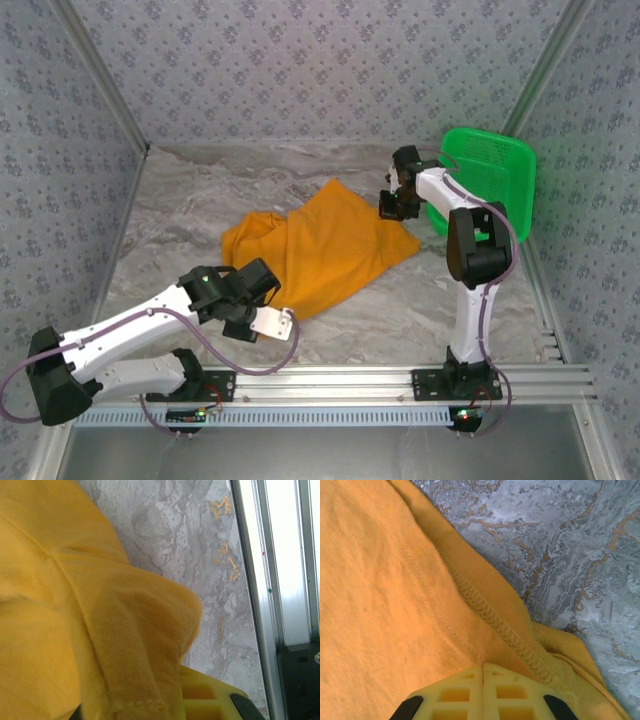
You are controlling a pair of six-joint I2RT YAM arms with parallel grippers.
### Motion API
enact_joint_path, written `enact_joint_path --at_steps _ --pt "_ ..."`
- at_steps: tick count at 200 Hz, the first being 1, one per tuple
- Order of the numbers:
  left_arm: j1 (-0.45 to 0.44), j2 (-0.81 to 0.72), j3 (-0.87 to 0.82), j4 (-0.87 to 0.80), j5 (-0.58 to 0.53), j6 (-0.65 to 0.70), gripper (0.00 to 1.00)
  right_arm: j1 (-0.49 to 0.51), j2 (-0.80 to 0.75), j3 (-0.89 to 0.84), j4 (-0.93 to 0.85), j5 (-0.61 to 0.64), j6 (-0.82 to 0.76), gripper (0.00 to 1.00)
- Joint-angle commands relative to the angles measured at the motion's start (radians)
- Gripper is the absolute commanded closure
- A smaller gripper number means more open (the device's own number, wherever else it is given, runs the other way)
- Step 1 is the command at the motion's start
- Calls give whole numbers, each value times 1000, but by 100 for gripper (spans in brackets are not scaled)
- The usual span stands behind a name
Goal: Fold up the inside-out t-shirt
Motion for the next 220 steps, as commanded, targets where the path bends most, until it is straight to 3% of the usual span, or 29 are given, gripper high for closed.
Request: enact_joint_path --at_steps 1,42,53,58,87,136,177,220 --pt "27 -34 8 -72 -20 0 100 -4 -70 -30 -40 -10 -68 100" --pt "72 -86 7 -111 -26 22 100 -33 -120 -46 -29 4 -113 100" --pt "74 -89 3 -113 -23 22 100 -40 -120 -42 -41 24 -125 68" --pt "75 -89 2 -111 -21 22 100 -42 -117 -44 -43 25 -134 60" --pt "74 -79 -3 -99 -14 20 100 -48 -97 -71 -47 22 -153 57" --pt "83 -89 -9 -113 -13 27 100 -58 -101 -167 -16 17 -153 59" --pt "101 -86 2 -126 -14 39 100 -60 -106 -159 -7 -5 -165 94" --pt "113 -79 25 -173 -34 42 100 -63 -143 -158 -7 14 -183 100"
